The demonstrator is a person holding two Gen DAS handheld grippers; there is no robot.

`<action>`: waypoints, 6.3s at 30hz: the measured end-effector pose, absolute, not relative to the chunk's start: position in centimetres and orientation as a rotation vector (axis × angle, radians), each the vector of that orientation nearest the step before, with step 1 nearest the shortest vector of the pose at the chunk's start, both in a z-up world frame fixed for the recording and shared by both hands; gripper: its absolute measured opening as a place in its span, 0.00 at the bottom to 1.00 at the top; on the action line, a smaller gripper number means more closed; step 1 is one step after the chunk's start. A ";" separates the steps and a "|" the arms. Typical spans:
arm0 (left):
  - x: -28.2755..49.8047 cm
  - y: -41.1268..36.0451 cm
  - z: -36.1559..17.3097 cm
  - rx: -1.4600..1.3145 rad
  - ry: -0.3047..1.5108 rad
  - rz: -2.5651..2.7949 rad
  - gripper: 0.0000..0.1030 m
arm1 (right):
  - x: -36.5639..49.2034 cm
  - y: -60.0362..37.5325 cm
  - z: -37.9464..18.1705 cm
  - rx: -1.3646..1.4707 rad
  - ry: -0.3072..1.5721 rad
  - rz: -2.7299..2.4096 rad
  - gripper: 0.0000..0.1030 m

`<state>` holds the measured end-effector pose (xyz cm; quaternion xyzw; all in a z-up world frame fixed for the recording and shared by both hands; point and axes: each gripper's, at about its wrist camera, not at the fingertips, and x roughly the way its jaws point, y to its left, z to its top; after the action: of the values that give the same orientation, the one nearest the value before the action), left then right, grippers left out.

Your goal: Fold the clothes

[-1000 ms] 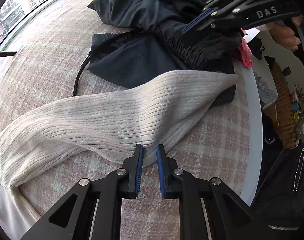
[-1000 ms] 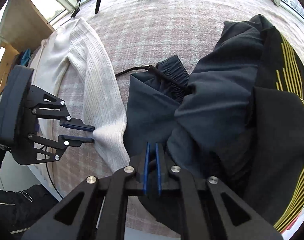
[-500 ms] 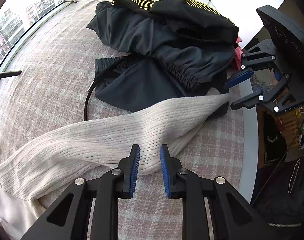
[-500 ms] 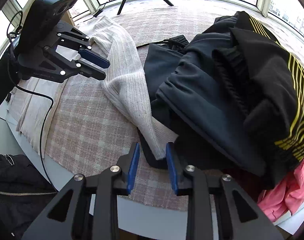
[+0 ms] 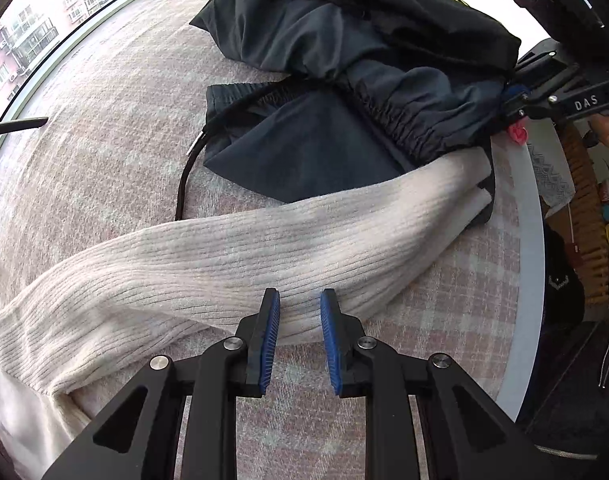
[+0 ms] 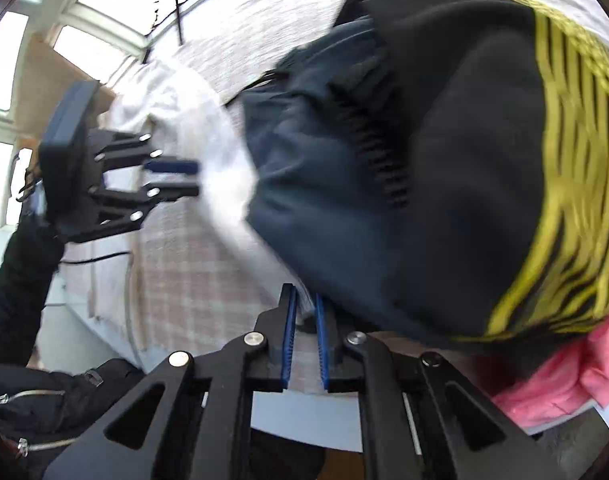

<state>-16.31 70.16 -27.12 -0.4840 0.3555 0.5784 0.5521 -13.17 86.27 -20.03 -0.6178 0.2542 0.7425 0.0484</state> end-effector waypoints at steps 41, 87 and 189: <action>-7.1 71.9 -25.9 -0.946 0.968 1.017 0.24 | -7.9 73.3 -20.5 -1.660 0.220 2.522 0.06; -8.0 54.9 -19.6 -1.300 0.004 1.959 0.02 | -44.9 70.4 -19.6 -2.156 -0.044 2.666 0.24; -3.3 30.6 -23.6 -1.443 -0.365 2.234 0.02 | -47.4 61.0 -22.1 -1.861 -0.114 2.575 0.11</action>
<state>-3.28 30.59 -23.61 -0.5236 -0.1324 0.8106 0.2264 -47.37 60.98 -22.14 -0.5852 -0.0359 0.8099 -0.0185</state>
